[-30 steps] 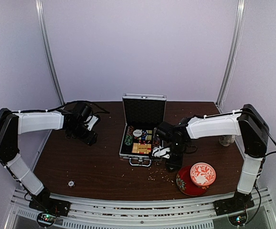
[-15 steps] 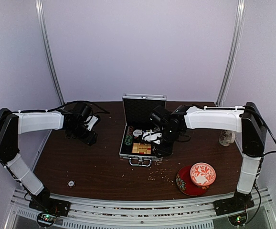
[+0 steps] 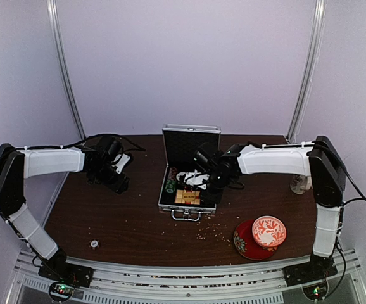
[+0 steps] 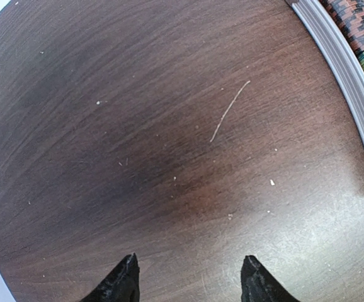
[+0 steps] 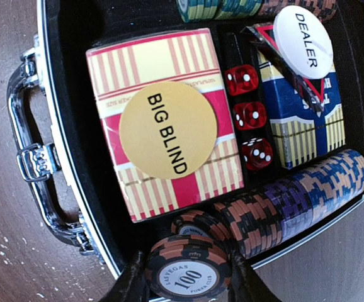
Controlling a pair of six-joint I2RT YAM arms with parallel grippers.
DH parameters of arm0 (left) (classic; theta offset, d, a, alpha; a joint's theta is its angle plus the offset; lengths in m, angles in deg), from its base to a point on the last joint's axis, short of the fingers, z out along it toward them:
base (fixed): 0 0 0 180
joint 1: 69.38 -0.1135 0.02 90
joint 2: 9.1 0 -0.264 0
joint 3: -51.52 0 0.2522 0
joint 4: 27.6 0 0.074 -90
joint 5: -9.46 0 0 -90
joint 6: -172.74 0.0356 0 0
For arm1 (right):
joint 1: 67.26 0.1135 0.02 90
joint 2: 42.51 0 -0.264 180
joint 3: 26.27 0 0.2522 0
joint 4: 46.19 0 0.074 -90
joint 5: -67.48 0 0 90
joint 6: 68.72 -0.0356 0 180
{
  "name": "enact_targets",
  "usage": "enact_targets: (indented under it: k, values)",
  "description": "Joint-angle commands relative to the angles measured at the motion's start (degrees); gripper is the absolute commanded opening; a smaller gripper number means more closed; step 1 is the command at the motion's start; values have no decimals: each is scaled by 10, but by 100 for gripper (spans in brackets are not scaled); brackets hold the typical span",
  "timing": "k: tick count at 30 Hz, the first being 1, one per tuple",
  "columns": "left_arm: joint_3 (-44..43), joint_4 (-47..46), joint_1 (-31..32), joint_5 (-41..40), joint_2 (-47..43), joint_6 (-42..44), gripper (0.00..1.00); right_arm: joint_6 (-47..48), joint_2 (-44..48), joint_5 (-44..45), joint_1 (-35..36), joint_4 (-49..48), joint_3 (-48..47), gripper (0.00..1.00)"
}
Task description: Pack up texas hold em set
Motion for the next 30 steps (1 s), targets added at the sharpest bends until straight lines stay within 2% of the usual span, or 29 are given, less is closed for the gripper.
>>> enact_targets:
  k: [1, 6, 9, 17, 30]
  values:
    - [-12, -3, -5, 8, 6, 6, 56, -6, -8, 25, -4, -20, -8, 20]
    - [-13, -3, -5, 9, 7, 6, 56, -3, -17, 26, -5, -23, 0, 21]
    - [-12, -3, -5, 9, 8, 6, 56, -2, -19, 30, -6, -30, 7, 25]
    - [-13, -2, -5, 9, 10, 6, 56, -1, -12, 37, -6, -38, 15, 46]
    - [-13, -2, -6, 9, 10, 6, 56, -4, -5, 66, -6, -43, 24, 51]
